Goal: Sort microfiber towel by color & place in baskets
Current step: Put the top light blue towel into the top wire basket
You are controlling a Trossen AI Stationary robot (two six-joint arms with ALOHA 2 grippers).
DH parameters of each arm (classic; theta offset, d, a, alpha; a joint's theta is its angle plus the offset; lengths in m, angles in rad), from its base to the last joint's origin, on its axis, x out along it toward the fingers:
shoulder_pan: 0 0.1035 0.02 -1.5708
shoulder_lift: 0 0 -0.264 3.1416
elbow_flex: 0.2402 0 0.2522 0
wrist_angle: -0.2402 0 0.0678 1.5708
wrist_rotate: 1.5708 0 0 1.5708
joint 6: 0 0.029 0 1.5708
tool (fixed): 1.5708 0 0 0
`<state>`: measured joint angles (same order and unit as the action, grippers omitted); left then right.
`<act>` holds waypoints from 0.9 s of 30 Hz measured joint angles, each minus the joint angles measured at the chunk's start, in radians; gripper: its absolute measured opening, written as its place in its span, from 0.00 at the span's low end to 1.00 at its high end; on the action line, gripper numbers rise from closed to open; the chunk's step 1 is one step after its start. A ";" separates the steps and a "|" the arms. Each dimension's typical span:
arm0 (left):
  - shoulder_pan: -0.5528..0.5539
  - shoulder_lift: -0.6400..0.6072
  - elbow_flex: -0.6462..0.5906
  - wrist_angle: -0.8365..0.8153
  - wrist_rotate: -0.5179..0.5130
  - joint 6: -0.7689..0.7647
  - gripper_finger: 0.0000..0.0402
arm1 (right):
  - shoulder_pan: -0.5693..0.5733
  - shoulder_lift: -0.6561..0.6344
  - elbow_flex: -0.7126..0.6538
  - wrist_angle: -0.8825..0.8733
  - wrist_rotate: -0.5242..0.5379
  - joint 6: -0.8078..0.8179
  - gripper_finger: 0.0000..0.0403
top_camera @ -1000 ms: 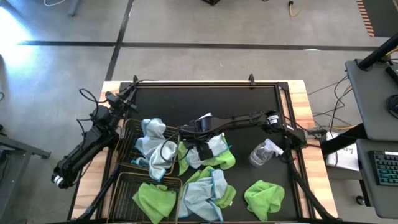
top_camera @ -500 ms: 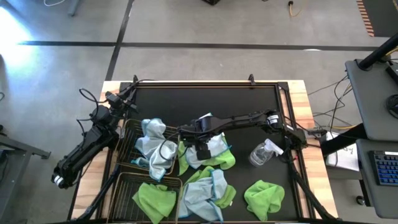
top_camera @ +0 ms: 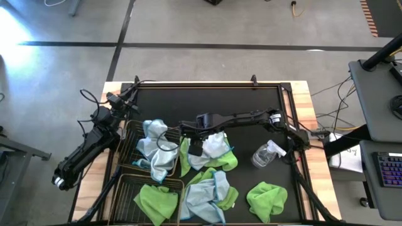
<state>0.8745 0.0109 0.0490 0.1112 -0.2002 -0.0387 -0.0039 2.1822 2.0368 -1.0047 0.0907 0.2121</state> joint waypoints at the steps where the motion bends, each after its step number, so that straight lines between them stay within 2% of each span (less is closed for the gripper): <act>1: 0.000 0.000 0.000 0.000 0.000 0.000 0.28 | -0.001 0.000 -0.005 0.001 0.032 0.017 0.37; 5: 0.000 0.000 0.000 0.000 0.000 0.000 0.28 | -0.009 0.000 -0.039 0.002 0.116 0.055 0.37; 13: 0.000 0.000 0.000 0.000 0.000 0.000 0.28 | -0.024 0.000 -0.143 0.024 0.112 0.056 0.37; 19: 0.000 0.000 0.000 0.000 0.000 0.000 0.28 | -0.022 0.000 -0.160 0.039 0.111 0.016 0.37; 27: 0.000 0.000 0.000 0.000 0.000 0.000 0.28 | -0.020 0.000 -0.174 0.052 -0.025 -0.003 0.37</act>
<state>0.8745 0.0109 0.0490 0.1112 -0.2001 -0.0387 -0.0244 2.1822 1.8628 -0.9526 0.0658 0.2095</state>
